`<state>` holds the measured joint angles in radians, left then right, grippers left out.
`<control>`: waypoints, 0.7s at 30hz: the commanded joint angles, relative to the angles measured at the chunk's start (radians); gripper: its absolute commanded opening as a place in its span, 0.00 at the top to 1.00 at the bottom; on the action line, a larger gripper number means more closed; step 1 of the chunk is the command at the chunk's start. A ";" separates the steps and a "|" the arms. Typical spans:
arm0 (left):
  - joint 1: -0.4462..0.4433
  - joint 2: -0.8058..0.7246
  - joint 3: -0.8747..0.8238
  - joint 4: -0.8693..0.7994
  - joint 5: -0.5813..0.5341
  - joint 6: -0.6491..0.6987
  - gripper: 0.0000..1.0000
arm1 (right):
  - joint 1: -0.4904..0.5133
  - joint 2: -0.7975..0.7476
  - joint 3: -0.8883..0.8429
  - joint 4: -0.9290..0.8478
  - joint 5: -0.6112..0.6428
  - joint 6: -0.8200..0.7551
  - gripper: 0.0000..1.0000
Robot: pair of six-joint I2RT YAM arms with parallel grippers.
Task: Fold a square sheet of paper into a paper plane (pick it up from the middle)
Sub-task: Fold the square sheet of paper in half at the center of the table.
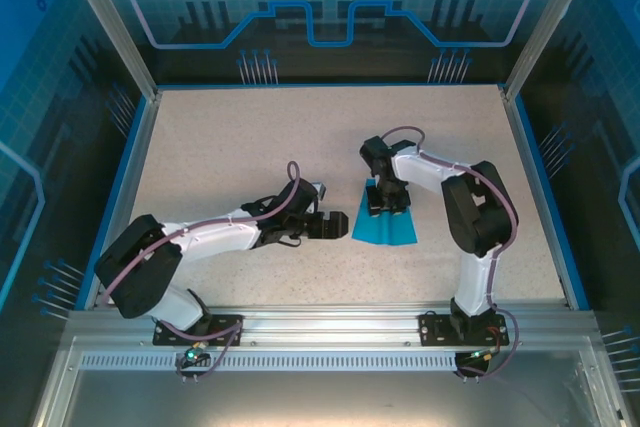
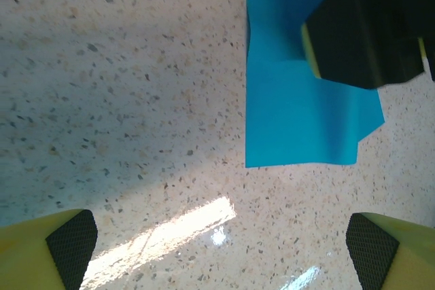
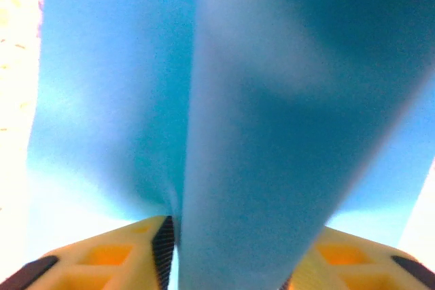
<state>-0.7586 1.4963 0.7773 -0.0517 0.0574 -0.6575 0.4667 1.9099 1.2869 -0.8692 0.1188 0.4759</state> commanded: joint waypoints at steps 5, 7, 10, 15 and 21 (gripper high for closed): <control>-0.011 -0.107 -0.039 -0.043 -0.153 -0.049 0.02 | 0.019 -0.156 -0.051 0.015 -0.130 -0.002 0.62; -0.009 -0.134 -0.055 -0.050 -0.184 -0.060 0.01 | 0.025 -0.195 -0.061 0.037 -0.200 -0.002 0.62; -0.009 -0.174 -0.072 -0.051 -0.214 -0.072 0.02 | 0.032 -0.263 -0.092 0.122 -0.369 0.012 0.61; -0.009 -0.230 -0.078 -0.053 -0.223 -0.071 0.01 | 0.031 -0.333 -0.154 0.296 -0.584 0.078 0.60; -0.009 -0.238 -0.068 -0.046 -0.179 -0.065 0.02 | -0.008 -0.299 -0.260 0.428 -0.656 0.132 0.59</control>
<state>-0.7586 1.2709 0.7105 -0.0891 -0.1345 -0.7094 0.4793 1.5852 1.0737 -0.5148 -0.4484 0.5659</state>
